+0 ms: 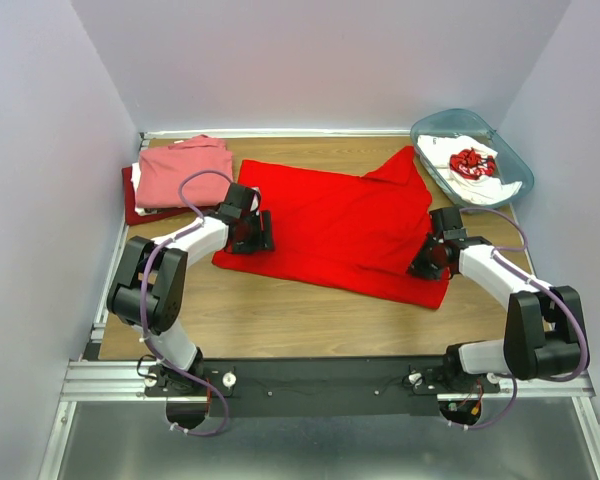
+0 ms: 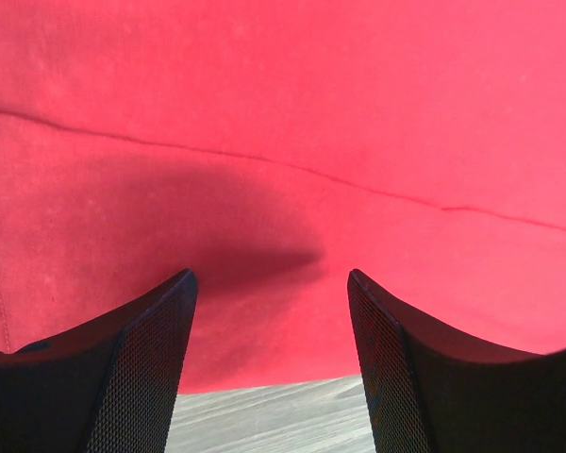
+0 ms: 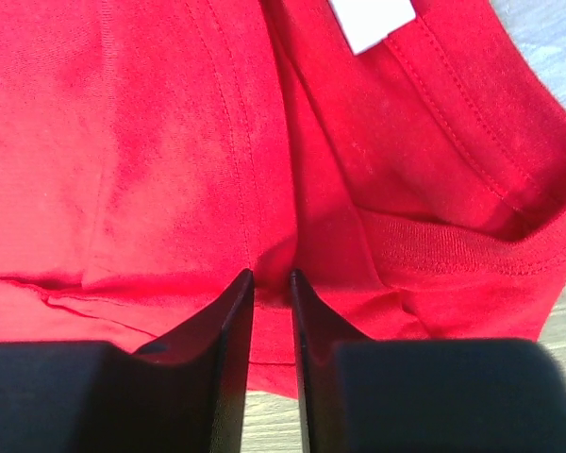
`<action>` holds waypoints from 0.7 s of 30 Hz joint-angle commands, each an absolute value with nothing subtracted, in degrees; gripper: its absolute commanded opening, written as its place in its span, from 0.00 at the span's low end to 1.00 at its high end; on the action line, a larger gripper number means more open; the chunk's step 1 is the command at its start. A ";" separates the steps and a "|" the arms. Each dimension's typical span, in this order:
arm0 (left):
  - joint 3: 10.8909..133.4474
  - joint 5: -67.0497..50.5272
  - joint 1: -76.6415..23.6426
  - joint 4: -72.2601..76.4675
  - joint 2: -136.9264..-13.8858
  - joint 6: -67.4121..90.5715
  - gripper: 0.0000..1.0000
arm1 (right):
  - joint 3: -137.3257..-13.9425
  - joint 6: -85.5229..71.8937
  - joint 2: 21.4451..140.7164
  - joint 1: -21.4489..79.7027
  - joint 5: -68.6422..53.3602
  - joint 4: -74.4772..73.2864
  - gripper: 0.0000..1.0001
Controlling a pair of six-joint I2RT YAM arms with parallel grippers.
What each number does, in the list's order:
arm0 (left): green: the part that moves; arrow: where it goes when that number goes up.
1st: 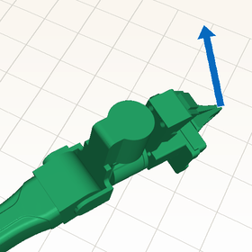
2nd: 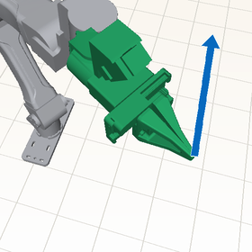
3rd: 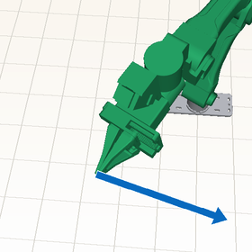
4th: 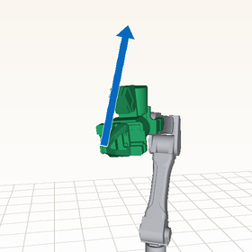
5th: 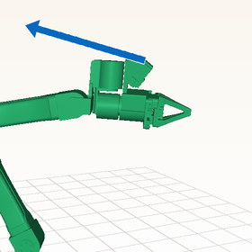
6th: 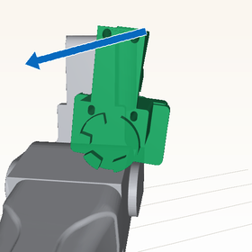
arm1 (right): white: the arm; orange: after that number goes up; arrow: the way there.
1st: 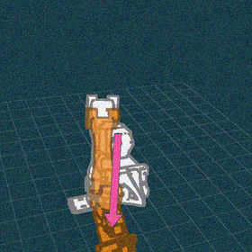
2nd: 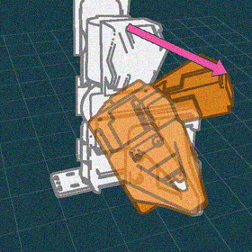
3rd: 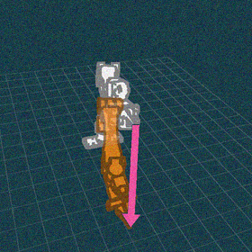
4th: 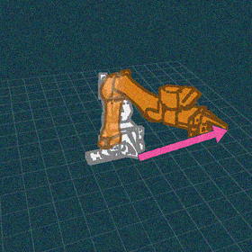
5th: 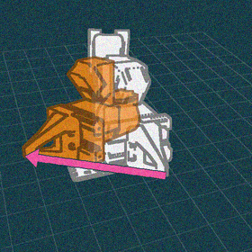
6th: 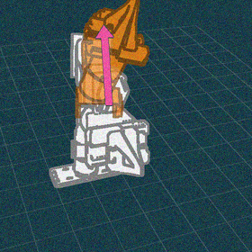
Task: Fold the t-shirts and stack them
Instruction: Fold the tshirt
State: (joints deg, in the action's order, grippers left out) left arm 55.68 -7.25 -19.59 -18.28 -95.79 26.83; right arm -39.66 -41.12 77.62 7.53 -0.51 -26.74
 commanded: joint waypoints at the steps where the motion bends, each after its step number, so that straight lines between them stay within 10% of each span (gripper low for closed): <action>1: 54.93 -6.24 -19.86 -17.58 -96.15 26.10 0.73 | -40.25 -41.57 77.26 7.82 0.35 -25.49 0.24; 8: 54.58 -6.24 -19.78 -17.49 -96.50 25.84 0.73 | -41.57 -41.66 77.34 7.91 -1.75 -25.31 0.01; 21: 53.00 -6.15 -19.78 -17.31 -96.50 25.58 0.73 | -55.36 -40.87 90.61 11.42 -1.49 -24.79 0.01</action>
State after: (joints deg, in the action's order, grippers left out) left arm 54.87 -7.25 -19.57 -17.08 -95.81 26.35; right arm -51.59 -41.50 86.94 9.89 -1.06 -25.85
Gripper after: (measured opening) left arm 0.729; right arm 0.007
